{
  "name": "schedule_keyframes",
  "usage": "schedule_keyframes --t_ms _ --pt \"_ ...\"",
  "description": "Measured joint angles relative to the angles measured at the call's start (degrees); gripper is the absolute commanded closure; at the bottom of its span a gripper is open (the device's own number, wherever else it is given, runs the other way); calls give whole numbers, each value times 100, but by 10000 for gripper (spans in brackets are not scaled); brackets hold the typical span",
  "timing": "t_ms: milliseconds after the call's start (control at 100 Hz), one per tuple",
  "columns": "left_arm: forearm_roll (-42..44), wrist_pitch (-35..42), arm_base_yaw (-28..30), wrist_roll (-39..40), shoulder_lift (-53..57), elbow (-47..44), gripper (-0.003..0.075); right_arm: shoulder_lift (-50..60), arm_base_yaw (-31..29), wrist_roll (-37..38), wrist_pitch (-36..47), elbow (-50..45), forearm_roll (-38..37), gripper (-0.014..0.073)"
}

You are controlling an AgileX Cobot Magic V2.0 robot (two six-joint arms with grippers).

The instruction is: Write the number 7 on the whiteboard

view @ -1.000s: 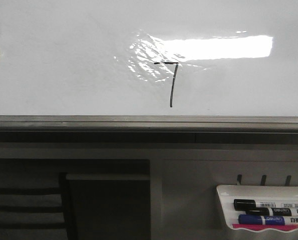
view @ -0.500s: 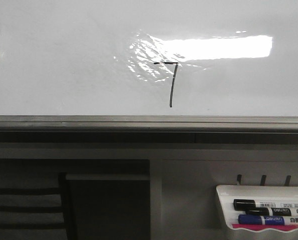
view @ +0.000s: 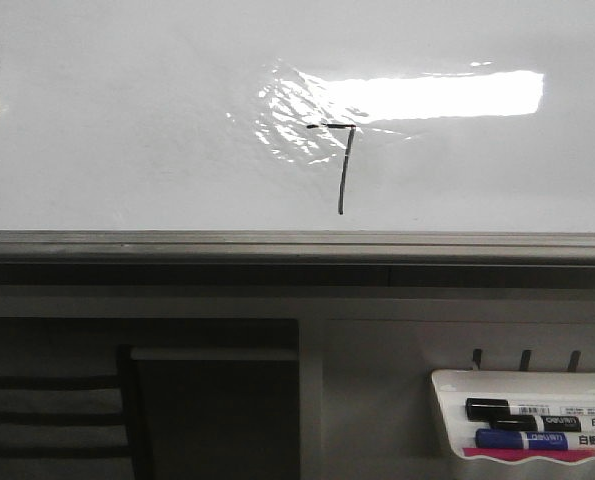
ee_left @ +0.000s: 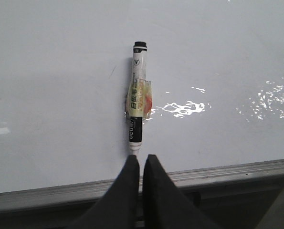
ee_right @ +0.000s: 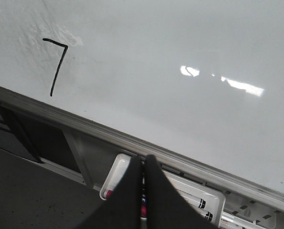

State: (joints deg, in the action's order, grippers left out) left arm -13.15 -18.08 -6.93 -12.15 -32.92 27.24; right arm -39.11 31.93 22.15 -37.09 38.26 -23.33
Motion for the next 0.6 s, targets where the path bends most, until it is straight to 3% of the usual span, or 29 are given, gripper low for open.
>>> schedule_keyframes --t_ms 320,600 --pt "0 23 0 10 138 -60 741 0 0 0 -18 0 0 665" --pt "30 198 235 10 1789 -1298 741 0 0 0 -23 0 0 665"
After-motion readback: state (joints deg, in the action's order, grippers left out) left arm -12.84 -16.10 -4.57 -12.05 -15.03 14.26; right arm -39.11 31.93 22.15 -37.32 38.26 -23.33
